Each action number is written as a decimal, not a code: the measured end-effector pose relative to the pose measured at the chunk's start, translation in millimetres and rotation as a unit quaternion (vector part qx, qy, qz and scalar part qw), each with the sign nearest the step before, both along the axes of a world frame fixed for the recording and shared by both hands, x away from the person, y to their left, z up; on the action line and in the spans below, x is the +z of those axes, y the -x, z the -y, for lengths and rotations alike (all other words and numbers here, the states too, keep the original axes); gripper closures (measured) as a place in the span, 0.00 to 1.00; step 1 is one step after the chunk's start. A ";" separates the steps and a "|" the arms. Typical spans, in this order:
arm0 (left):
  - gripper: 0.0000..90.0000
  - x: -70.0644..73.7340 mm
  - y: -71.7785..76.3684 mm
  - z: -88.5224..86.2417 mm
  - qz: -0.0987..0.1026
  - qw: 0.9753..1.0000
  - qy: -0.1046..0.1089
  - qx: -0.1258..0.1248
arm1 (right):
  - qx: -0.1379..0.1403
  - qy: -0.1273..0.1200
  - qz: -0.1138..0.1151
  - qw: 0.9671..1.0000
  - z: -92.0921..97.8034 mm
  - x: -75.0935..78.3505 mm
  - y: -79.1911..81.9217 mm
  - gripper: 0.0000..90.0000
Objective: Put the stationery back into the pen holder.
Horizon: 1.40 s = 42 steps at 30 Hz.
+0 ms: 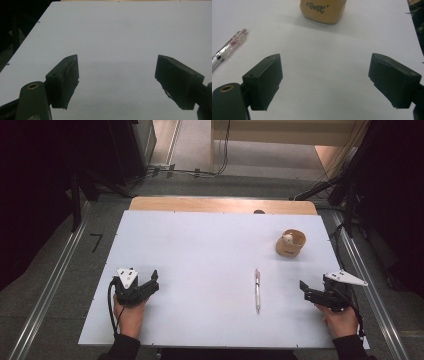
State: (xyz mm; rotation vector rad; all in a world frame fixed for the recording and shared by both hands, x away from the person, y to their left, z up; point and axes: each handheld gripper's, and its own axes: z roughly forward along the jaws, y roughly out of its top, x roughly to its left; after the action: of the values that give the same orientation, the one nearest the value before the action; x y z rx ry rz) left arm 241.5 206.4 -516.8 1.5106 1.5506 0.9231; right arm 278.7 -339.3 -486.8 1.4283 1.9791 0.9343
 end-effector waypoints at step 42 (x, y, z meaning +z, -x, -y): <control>0.22 0.5 1.5 0.3 0.001 1.000 0.001 -0.001 | 0.046 0.010 -0.017 0.999 -36.7 -3.7 6.6 0.12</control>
State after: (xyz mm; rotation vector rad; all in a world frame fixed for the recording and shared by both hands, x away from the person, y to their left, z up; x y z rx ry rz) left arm 240.0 206.1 -516.3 1.5093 1.5466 0.9218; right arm 272.1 -302.5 -490.4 1.3612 2.0880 0.9324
